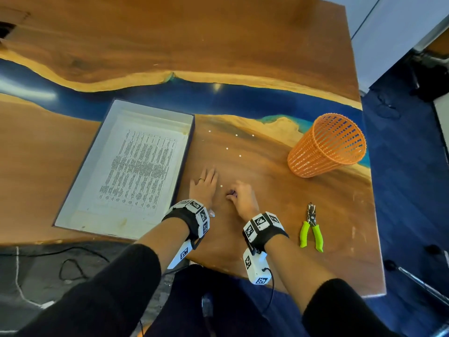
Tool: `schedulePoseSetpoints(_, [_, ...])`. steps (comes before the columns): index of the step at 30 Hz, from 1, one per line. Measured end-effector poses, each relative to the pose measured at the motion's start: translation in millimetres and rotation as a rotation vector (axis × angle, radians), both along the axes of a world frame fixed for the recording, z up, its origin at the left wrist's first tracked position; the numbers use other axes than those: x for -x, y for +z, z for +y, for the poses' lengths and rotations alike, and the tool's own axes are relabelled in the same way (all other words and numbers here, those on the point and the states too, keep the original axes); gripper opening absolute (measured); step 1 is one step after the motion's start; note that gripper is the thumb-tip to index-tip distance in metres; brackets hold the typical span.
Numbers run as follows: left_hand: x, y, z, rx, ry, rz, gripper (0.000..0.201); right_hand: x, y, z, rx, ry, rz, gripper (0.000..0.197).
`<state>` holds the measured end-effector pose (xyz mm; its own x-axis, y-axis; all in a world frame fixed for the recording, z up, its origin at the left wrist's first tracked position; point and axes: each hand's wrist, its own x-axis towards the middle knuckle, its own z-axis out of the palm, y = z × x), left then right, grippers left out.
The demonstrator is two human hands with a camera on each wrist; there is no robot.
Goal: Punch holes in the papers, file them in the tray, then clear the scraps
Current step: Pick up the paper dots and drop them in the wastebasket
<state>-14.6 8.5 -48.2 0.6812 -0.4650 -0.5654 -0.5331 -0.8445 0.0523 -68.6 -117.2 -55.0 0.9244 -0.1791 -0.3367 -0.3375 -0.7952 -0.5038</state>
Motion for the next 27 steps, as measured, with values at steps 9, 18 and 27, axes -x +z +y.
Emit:
schedulePoseSetpoints(9, [1,-2,2,0.005,0.006,0.009,0.135,5,-6,2,0.045,0.016,-0.008,0.013])
schedulePoseSetpoints(18, [1,-2,2,0.002,0.001,0.005,0.132,5,-9,4,0.043,0.058,0.008,0.01])
schedulePoseSetpoints(27, [1,-1,2,-0.012,-0.003,0.014,0.137,11,-8,-3,-0.081,-0.014,-0.041,0.008])
